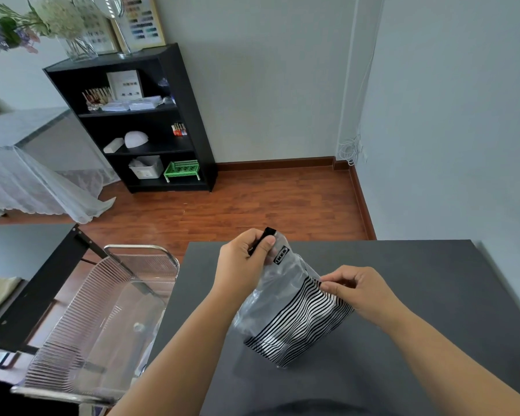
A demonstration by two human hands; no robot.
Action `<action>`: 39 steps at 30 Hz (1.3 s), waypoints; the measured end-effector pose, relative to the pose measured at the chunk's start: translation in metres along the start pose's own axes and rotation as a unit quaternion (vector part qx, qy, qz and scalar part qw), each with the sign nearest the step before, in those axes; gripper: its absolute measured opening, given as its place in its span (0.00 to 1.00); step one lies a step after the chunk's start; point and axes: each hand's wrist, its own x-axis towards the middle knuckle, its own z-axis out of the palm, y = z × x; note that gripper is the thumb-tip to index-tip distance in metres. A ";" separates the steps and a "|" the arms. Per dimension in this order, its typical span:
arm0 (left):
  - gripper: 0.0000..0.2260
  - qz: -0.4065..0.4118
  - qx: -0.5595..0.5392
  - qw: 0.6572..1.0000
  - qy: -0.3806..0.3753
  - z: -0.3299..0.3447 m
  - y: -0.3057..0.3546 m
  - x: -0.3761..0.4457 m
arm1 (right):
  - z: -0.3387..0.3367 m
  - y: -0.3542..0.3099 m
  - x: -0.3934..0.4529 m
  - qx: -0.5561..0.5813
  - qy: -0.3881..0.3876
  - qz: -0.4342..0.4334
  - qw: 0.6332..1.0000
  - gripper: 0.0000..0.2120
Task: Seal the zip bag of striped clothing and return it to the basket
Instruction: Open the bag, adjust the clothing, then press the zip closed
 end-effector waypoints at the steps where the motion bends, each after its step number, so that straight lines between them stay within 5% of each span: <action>1: 0.08 -0.001 -0.001 1.000 0.004 -0.002 -0.001 0.001 | 0.000 0.002 0.000 -0.005 0.010 0.001 1.000 0.04; 10: 0.09 -0.013 -0.024 0.999 0.040 -0.023 -0.005 0.013 | 0.003 0.015 -0.003 -0.089 0.044 -0.023 0.995 0.07; 16: 0.09 0.022 -0.015 0.999 -0.022 -0.023 0.000 0.013 | 0.007 0.010 -0.004 -0.079 0.005 -0.038 0.996 0.04; 20: 0.07 0.058 0.039 0.996 -0.059 -0.015 0.003 0.011 | 0.014 0.000 0.000 -0.083 -0.012 -0.046 0.995 0.12; 30: 0.06 0.144 0.150 0.967 -0.147 -0.001 0.012 0.005 | 0.021 -0.030 0.014 0.067 0.019 -0.069 0.995 0.02; 35: 0.24 0.062 0.140 0.963 -0.220 -0.011 -0.003 0.002 | 0.014 -0.028 0.014 0.176 0.061 -0.052 0.981 0.06; 39: 0.20 0.028 0.178 0.956 -0.233 -0.026 -0.033 -0.009 | 0.003 -0.019 0.013 0.208 0.091 -0.019 0.974 0.06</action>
